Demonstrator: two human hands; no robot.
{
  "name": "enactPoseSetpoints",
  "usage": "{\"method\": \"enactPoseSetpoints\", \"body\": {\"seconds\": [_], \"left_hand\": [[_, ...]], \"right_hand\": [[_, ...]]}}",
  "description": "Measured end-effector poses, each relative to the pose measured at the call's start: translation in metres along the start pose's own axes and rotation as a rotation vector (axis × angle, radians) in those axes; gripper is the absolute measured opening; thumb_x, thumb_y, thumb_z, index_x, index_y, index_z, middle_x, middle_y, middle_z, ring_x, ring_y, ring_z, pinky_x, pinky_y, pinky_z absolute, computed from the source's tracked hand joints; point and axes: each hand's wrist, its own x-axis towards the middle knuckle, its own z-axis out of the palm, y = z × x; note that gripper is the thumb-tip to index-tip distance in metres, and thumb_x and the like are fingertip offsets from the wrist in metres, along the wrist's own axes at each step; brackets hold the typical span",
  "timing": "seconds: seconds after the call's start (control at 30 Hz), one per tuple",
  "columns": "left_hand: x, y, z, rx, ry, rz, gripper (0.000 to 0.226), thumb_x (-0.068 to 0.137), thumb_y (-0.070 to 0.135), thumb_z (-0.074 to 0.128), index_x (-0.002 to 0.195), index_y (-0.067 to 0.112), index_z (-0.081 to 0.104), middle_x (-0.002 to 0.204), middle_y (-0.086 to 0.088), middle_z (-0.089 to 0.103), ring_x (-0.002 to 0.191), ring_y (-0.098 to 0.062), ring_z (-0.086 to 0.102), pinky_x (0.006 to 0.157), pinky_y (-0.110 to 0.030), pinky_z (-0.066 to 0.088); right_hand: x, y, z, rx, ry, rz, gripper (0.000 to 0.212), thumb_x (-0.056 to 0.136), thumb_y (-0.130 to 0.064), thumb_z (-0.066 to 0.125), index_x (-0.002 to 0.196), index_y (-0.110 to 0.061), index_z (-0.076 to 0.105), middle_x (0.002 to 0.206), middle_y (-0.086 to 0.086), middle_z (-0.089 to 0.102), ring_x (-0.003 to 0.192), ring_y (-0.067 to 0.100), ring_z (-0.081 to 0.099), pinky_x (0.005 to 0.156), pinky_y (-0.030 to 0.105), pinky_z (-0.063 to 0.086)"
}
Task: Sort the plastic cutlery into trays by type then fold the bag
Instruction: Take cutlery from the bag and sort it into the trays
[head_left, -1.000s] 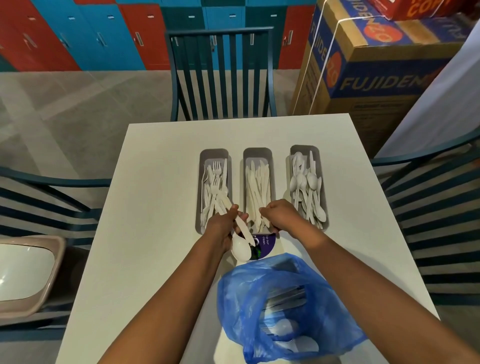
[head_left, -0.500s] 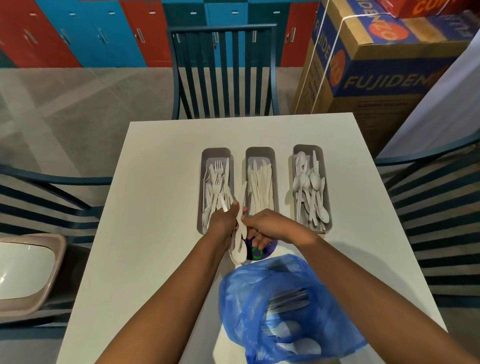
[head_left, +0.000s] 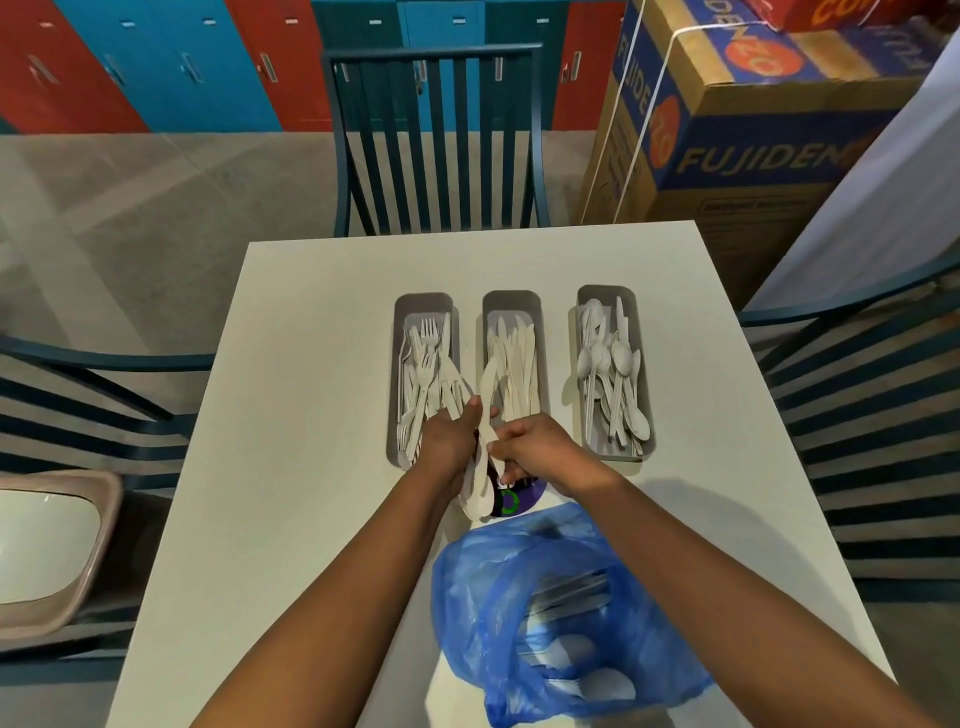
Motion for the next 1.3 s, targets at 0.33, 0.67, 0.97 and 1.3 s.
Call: {"method": "enactPoseSetpoints", "body": {"seconds": [0.33,0.67,0.97,1.3], "left_hand": [[-0.009,0.003,-0.001,-0.140,-0.183,0.064,0.029,0.092,0.010,0.057,0.122,0.009,0.057,0.107,-0.012,0.065,0.096,-0.023,0.062,0.089,-0.034,0.051],[-0.009,0.001,-0.008,-0.186,-0.150,0.024,0.016,0.097,0.013,0.049,0.093,0.011,0.064,0.090,-0.005,0.065,0.069,-0.011,0.064,0.062,-0.020,0.052],[-0.014,0.003,-0.009,-0.073,-0.065,-0.005,0.023,0.097,0.026,0.051,0.083,0.020,0.068,0.049,0.007,0.058,0.046,-0.009,0.038,0.039,-0.015,0.028],[-0.028,0.006,-0.003,-0.188,-0.066,-0.035,0.013,0.093,0.010,0.055,0.084,0.016,0.061,0.076,-0.001,0.063,0.029,0.003,0.043,0.031,-0.009,0.025]], "right_hand": [[0.001,-0.011,-0.005,0.236,0.064,0.004,0.020,0.092,-0.003,0.056,0.073,-0.008,0.052,0.061,0.008,0.047,0.036,0.011,0.054,0.039,0.017,0.048],[0.021,-0.002,-0.022,-0.066,0.354,-0.006,0.032,0.088,-0.014,0.059,0.060,-0.013,0.043,0.058,0.011,0.052,0.033,0.011,0.049,0.045,0.023,0.043],[0.027,0.003,-0.019,-0.217,0.407,-0.002,0.021,0.082,-0.026,0.068,0.079,-0.012,0.052,0.075,0.007,0.062,0.074,0.023,0.059,0.071,0.031,0.049],[0.005,0.010,0.011,-0.120,0.038,-0.079,0.027,0.091,-0.015,0.058,0.064,-0.016,0.054,0.057,0.003,0.049,0.040,0.004,0.046,0.042,0.019,0.038]]}}
